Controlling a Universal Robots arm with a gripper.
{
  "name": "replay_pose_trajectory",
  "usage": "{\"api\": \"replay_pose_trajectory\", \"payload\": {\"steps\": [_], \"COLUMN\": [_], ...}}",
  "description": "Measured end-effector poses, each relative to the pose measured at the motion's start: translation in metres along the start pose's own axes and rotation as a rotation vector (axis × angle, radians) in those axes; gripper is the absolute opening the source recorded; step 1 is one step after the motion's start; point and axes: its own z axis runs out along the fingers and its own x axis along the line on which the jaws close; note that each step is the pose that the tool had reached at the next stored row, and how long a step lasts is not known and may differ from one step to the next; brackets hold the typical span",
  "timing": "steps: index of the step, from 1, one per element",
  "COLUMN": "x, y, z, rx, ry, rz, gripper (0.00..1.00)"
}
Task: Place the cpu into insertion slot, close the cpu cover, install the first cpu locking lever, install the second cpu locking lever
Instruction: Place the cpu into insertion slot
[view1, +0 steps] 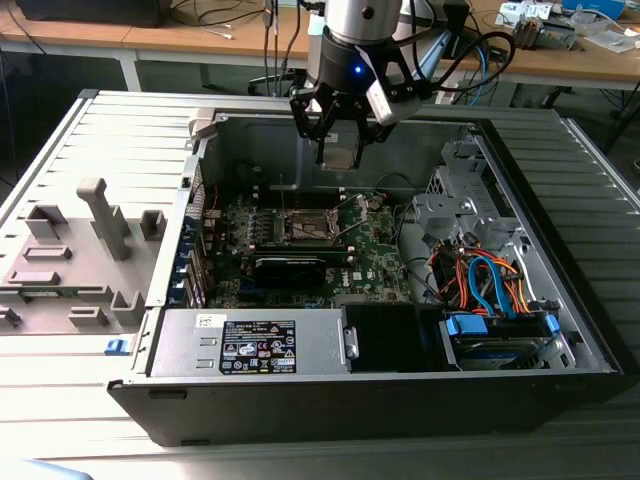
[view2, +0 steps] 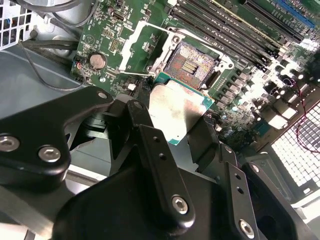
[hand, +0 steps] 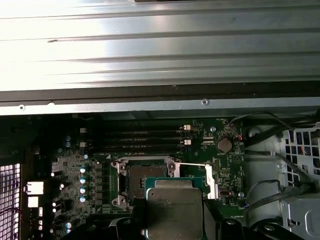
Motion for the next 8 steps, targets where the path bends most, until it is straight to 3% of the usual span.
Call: {"api": "replay_pose_trajectory", "payload": {"steps": [8], "x": [-0.0001], "y": [-0.0020], "z": [0.0007], "rx": [0.0001], "ry": [0.0000], "rz": [0.000], "gripper": [0.55]}}
